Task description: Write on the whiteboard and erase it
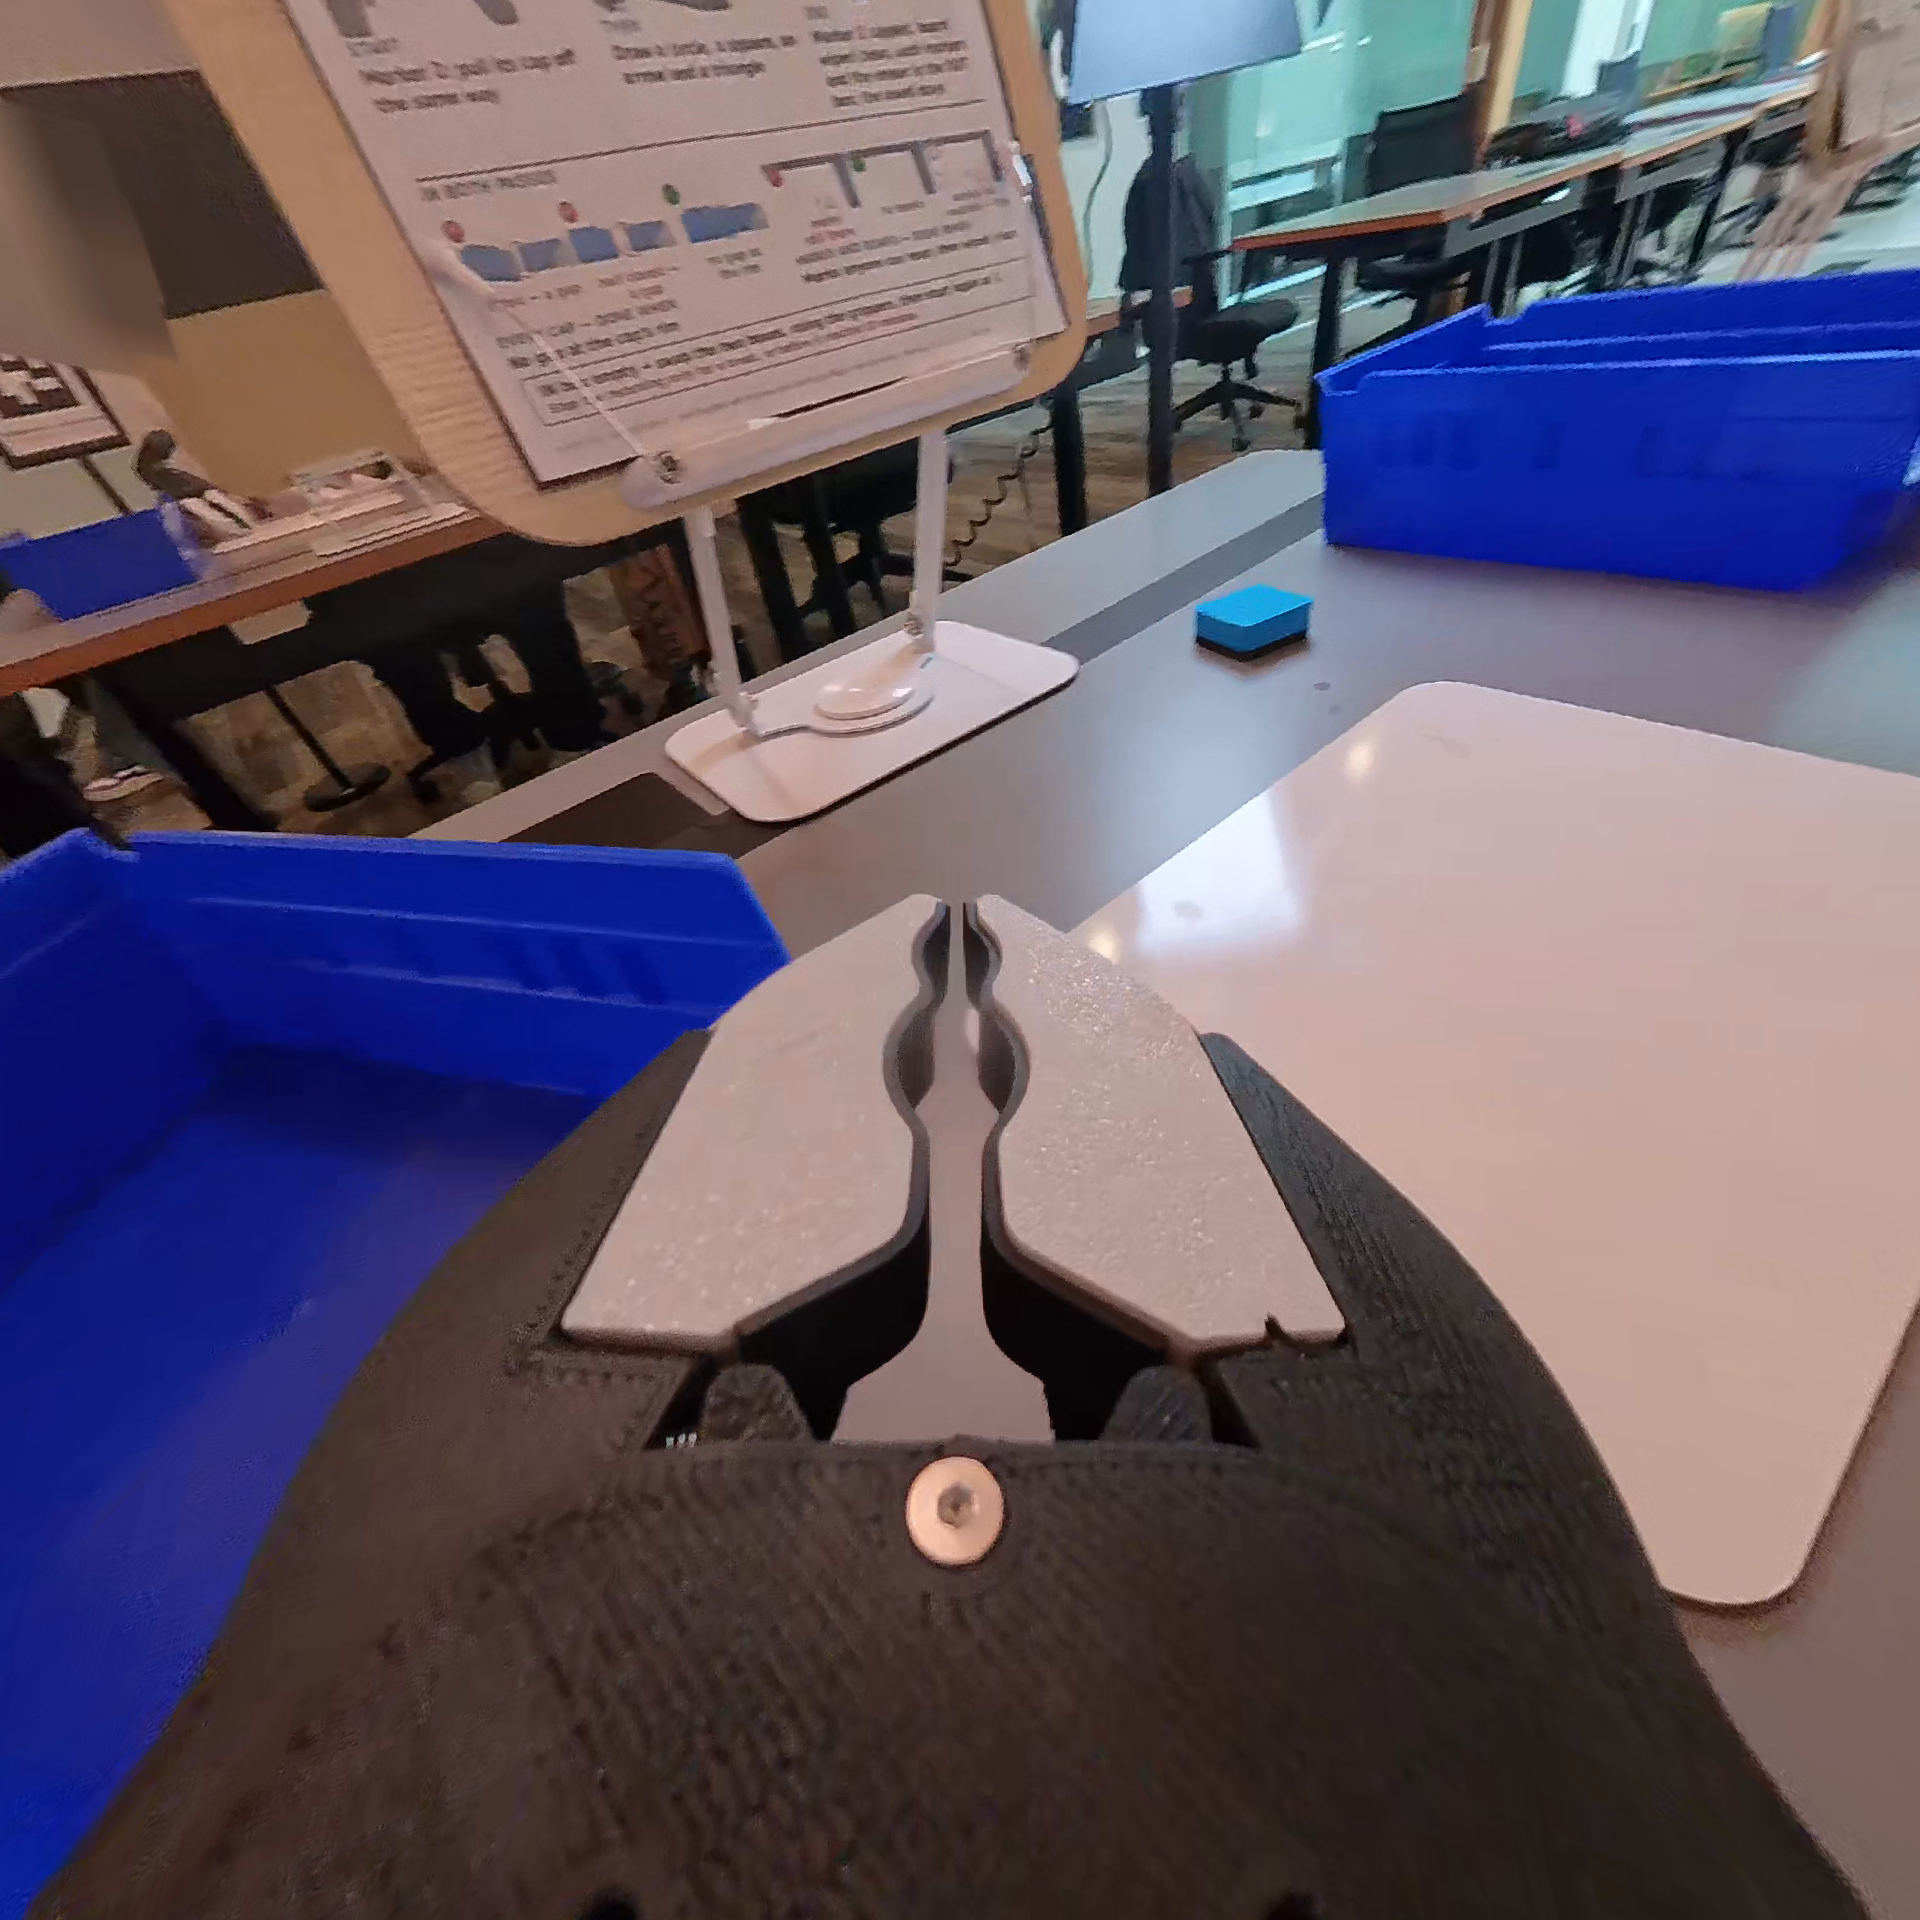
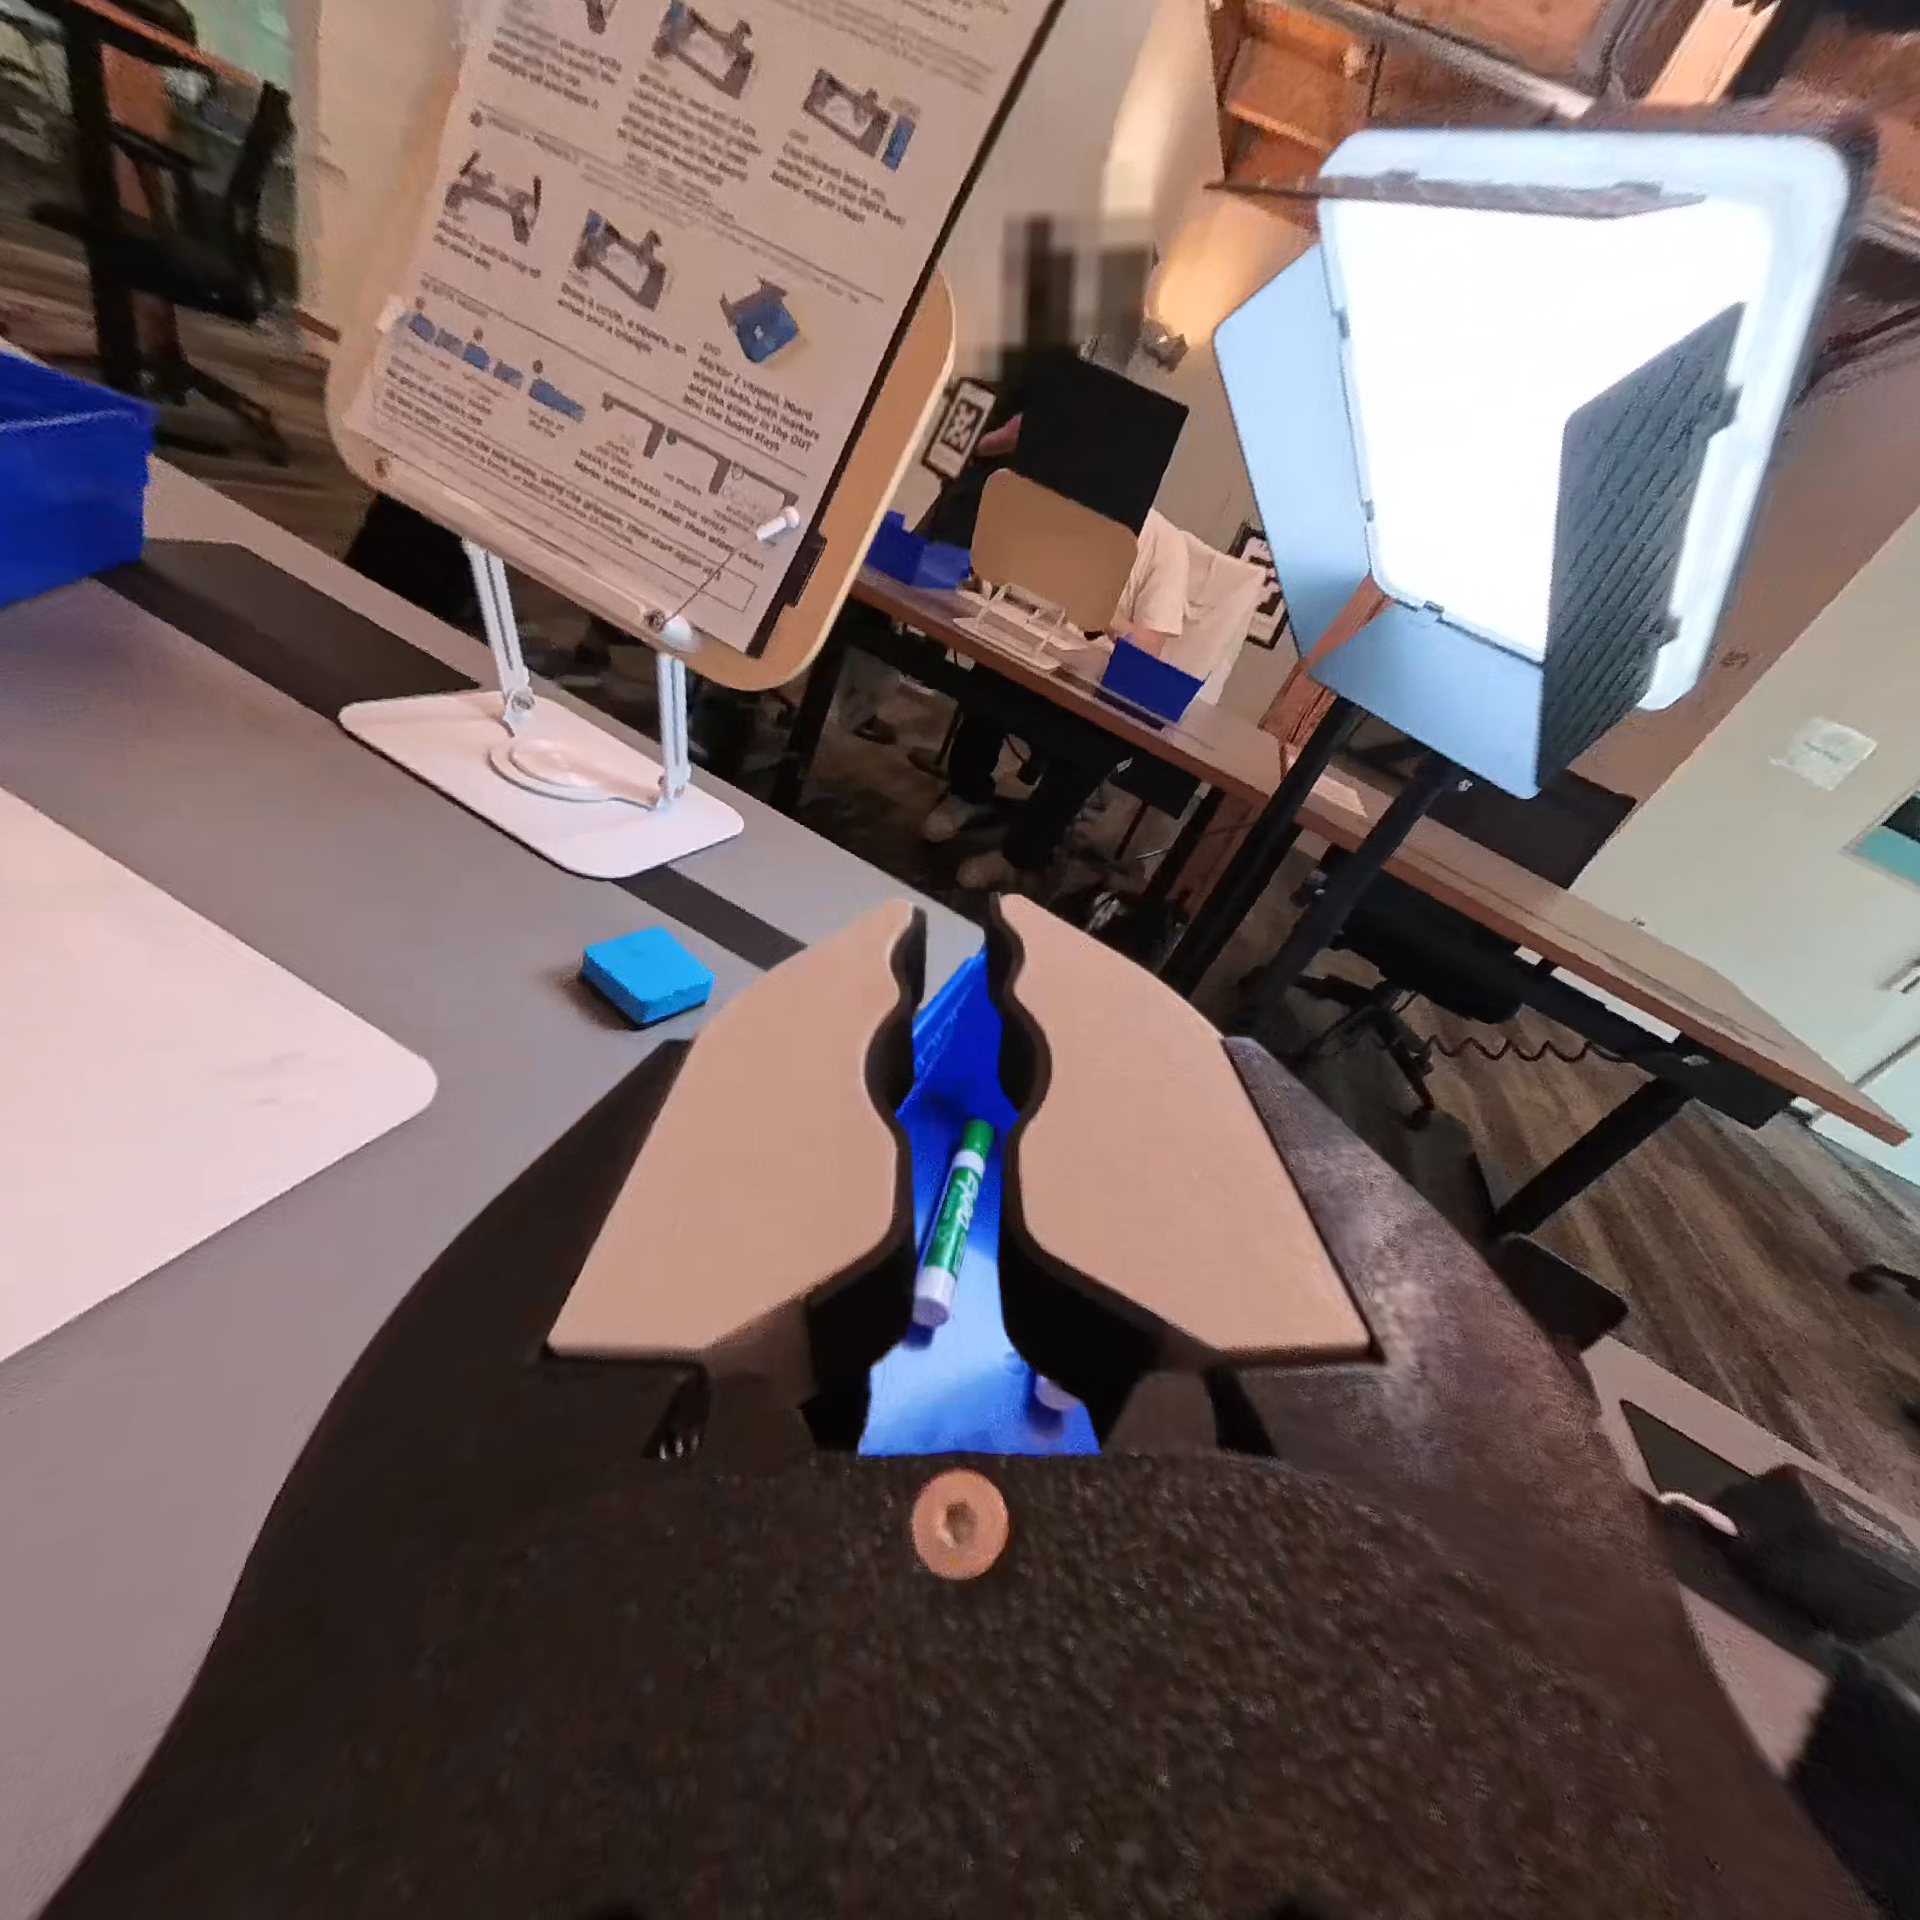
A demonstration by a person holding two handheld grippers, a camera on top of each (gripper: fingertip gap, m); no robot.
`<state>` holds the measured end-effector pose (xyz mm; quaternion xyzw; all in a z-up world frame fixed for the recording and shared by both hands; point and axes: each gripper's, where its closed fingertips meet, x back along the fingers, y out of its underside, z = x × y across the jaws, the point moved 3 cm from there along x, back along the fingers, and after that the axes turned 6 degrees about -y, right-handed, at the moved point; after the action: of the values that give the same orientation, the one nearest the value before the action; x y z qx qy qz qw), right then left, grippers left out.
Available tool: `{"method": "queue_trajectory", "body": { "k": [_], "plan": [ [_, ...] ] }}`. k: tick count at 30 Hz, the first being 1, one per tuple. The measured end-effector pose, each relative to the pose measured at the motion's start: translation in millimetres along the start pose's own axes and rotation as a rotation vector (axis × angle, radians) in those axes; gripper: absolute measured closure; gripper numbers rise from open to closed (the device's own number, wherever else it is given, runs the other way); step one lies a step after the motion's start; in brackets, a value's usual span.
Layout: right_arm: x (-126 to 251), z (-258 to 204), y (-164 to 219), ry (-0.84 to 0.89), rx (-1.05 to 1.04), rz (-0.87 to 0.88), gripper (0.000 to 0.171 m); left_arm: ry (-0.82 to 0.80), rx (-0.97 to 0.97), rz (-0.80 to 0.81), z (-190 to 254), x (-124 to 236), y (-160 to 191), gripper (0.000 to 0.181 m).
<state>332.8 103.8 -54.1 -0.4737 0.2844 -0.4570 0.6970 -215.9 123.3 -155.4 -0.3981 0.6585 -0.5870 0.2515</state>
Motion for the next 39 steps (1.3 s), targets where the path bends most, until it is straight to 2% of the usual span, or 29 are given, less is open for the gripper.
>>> {"method": "queue_trajectory", "body": {
  "k": [5, 9, 13, 16, 20, 24, 29, 35, 37, 39],
  "plan": [
    [-3.7, -10.4, 51.0, -0.243, 0.034, -0.324, 0.134, -0.096, -0.023, -0.089, -29.0, 14.2, -0.2, 0.166],
    [17.3, -18.6, 101.0, -0.404, 0.044, -0.579, 0.124, -0.103, 0.025, -0.210, -43.4, 23.4, 10.1, 0.151],
    [35.7, -21.0, 144.6, -0.441, 0.106, -0.794, 0.106, -0.120, -0.012, -0.296, -50.7, 30.6, 19.1, 0.148],
    [40.7, -19.6, 164.2, -0.445, 0.147, -0.857, 0.104, -0.116, -0.045, -0.383, -54.7, 33.7, 26.6, 0.146],
    [38.8, -10.1, 188.2, -0.470, 0.204, -0.962, 0.103, -0.073, -0.074, -0.507, -57.8, 33.7, 38.4, 0.145],
    [36.7, -8.0, 205.5, -0.533, 0.278, -1.063, 0.114, -0.067, -0.148, -0.670, -66.7, 30.5, 56.9, 0.145],
    [37.6, -27.9, 197.3, -0.562, 0.477, -1.083, 0.138, -0.051, -0.274, -0.848, -72.0, 27.7, 75.7, 0.139],
    [40.4, -54.4, 185.3, -0.608, 0.487, -1.057, 0.141, 0.002, -0.391, -1.007, -76.1, 18.7, 93.1, 0.140],
    [40.3, -50.3, 187.2, -0.590, 0.479, -1.077, 0.134, 0.008, -0.431, -1.025, -77.0, 13.5, 97.7, 0.143],
    [40.8, -50.3, 191.2, -0.614, 0.459, -1.084, 0.140, 0.013, -0.461, -1.041, -76.5, 9.8, 103.5, 0.147]
  ]
}}
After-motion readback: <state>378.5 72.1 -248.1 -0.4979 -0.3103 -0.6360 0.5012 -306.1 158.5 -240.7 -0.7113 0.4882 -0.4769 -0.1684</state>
